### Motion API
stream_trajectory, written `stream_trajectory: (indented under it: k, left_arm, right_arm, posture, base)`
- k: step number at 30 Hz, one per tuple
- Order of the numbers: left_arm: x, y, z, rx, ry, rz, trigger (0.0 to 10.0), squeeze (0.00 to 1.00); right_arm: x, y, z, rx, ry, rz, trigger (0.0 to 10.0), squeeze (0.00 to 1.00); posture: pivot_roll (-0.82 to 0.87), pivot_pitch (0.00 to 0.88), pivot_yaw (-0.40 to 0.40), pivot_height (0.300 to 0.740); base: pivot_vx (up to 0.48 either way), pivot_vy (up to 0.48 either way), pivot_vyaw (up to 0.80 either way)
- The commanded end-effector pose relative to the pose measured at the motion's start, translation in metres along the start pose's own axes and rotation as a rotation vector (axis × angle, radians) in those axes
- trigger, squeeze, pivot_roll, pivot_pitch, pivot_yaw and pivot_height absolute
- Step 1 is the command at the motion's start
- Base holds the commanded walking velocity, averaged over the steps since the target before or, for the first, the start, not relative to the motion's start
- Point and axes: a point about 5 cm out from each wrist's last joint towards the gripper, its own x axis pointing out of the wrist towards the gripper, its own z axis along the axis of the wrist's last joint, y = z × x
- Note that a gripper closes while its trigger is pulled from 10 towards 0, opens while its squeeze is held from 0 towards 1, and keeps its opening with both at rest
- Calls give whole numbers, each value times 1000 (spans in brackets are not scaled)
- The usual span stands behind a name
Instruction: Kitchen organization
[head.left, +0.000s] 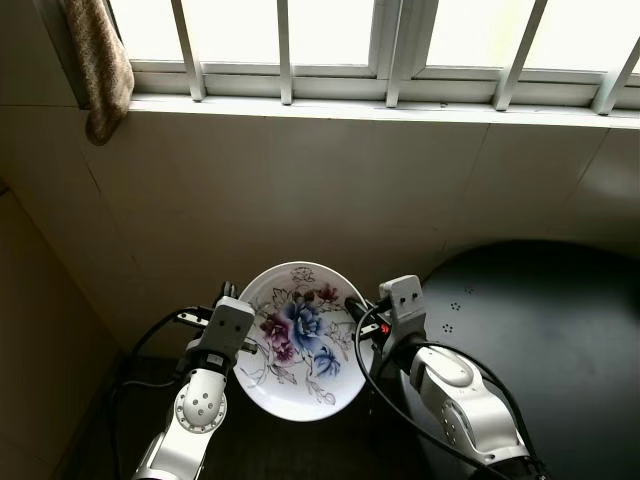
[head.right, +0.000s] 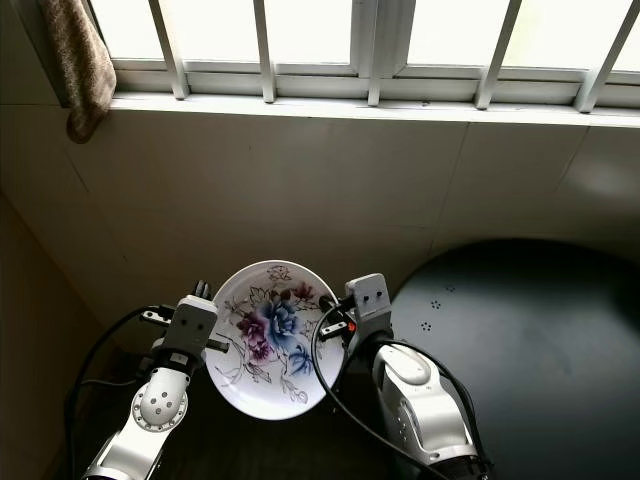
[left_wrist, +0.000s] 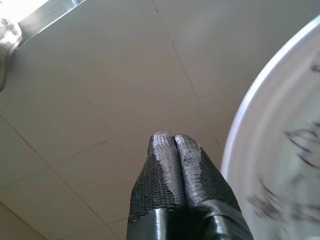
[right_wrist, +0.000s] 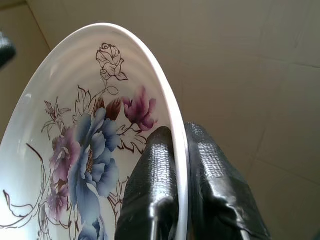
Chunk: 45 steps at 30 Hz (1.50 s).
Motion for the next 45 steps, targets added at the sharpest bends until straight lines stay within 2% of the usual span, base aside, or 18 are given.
stream_trajectory:
  k: [1,9,20,29,36,45]
  left_arm:
    - [-4,3,-2,7,12,8,10000,0]
    - [-12,1,-5,5,26,-12,10000,0]
    - [-2,-1,4,3,-5,-15,10000,0]
    - [0,-3,8,12,-35,-22,10000,0]
    - [2,0,11,13,-56,-10,10000,0]
    - [8,10,24,-4,-119,48,10000,0]
  right_arm:
    - [-2,3,4,-35,-31,5,0,0]
    - [1,0,-3,-60,-36,-71,0,0]
    - [13,-6,3,-60,-76,-120,0,0]
    - [18,-12,7,-62,-103,-160,0,0]
    - [24,-19,21,-83,-176,-238,0,0]
    - [29,-21,59,-166,-355,-299,0,0]
  posture:
    - [-68,0,-8,740]
    - [-60,0,-5,740]
    - [-60,0,-1,740]
    - [-58,0,-1,740]
    - [-51,0,-5,740]
    - [-48,0,-7,740]
  base:
    - [0,0,800]
    - [0,282,800]
    - [0,480,800]
    - [0,0,800]
    - [0,0,800]
    - [0,0,800]
